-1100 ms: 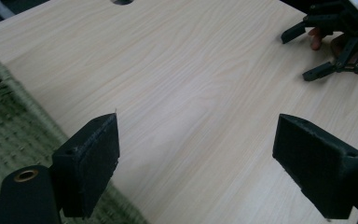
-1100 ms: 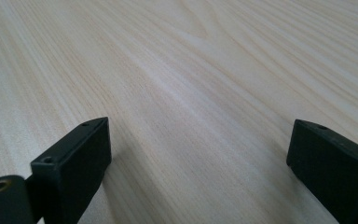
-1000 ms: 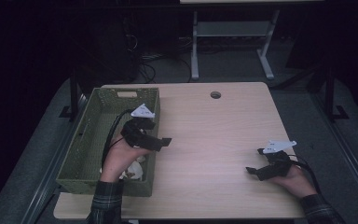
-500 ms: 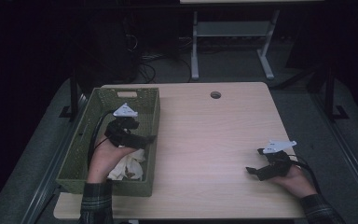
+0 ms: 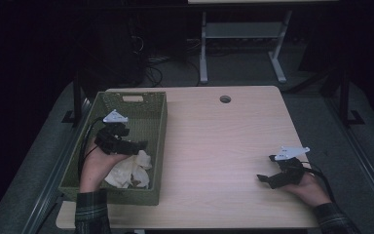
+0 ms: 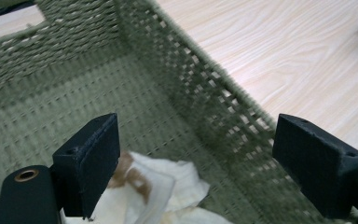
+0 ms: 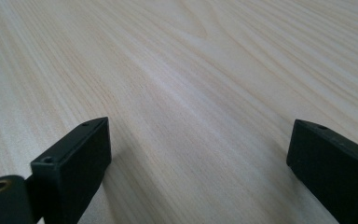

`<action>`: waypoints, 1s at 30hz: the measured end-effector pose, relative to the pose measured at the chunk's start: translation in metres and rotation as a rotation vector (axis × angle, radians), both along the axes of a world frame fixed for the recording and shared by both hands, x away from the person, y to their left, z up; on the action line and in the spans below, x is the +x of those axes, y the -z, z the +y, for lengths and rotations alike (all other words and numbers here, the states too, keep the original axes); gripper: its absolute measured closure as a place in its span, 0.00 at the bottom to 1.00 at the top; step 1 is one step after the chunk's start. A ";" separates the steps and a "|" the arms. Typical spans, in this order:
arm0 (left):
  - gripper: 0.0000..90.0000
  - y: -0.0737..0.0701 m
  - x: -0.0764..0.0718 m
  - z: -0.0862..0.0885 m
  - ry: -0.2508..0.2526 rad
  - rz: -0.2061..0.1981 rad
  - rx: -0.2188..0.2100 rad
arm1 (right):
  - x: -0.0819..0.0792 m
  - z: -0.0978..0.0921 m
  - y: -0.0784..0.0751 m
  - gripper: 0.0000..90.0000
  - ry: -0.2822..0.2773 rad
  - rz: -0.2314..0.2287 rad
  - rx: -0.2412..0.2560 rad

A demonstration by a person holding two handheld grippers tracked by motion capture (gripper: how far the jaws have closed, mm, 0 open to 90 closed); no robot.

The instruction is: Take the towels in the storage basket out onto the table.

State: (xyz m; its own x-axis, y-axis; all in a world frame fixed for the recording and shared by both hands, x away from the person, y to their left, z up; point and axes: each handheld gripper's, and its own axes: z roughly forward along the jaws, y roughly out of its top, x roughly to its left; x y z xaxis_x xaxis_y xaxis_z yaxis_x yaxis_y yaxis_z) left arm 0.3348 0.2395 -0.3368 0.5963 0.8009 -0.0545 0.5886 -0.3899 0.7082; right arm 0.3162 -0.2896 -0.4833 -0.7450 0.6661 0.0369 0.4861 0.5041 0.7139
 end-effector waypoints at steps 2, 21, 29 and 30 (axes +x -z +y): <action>0.16 0.004 0.001 0.003 -0.009 0.009 0.004 | 0.000 0.000 0.000 0.07 -0.001 0.000 0.000; 0.16 0.048 0.019 0.030 -0.078 0.090 0.082 | 0.000 0.000 0.000 0.07 0.001 0.001 0.000; 0.16 0.062 0.022 0.035 -0.098 0.145 0.120 | 0.000 0.000 0.000 0.07 0.001 0.001 0.000; 0.16 0.063 0.023 0.035 -0.098 0.148 0.121 | 0.000 0.000 0.000 0.07 0.001 0.001 0.000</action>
